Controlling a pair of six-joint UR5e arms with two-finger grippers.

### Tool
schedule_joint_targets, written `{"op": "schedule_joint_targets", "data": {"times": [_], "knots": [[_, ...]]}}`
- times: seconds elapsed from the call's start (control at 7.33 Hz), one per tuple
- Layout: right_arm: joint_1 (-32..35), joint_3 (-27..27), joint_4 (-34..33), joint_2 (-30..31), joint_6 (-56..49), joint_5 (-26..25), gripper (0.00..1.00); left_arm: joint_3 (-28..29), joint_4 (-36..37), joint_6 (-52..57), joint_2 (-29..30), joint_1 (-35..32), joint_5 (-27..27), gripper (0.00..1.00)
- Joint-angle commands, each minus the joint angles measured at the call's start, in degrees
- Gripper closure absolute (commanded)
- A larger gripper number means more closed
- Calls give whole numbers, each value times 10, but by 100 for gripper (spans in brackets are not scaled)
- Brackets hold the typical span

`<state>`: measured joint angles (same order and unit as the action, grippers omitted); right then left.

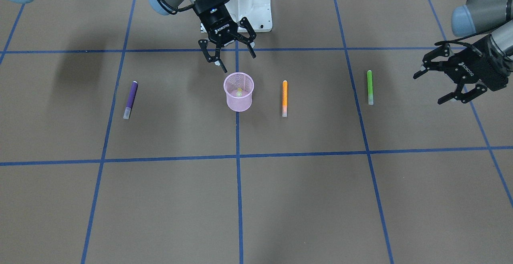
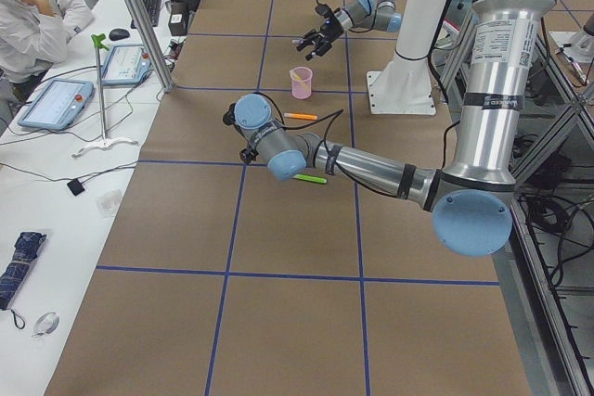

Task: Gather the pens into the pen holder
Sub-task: 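Open the right gripper to drop the yellow marker into the cup, then lower the left gripper onto the green marker while the right arm withdraws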

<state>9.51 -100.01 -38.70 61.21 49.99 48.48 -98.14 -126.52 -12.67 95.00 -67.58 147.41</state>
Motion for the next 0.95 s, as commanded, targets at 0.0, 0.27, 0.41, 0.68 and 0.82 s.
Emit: {"op": "schedule_joint_targets", "data": {"times": [0.0,0.27,0.41,0.68,0.82], "knots": [[70,-4,-42,4,68,124,1,-2,-25,-126,-6,78,-134,0],[176,-24,-169,6,113,303,1,-1,-43,-249,-13,160,-248,1],[237,-28,-222,7,114,396,1,-3,-44,-250,-35,171,-257,1],[381,-28,-325,14,101,615,0,-7,-43,-260,-56,197,-288,1],[436,-29,-335,38,54,686,1,-12,-43,-291,-59,215,-296,3]]}}
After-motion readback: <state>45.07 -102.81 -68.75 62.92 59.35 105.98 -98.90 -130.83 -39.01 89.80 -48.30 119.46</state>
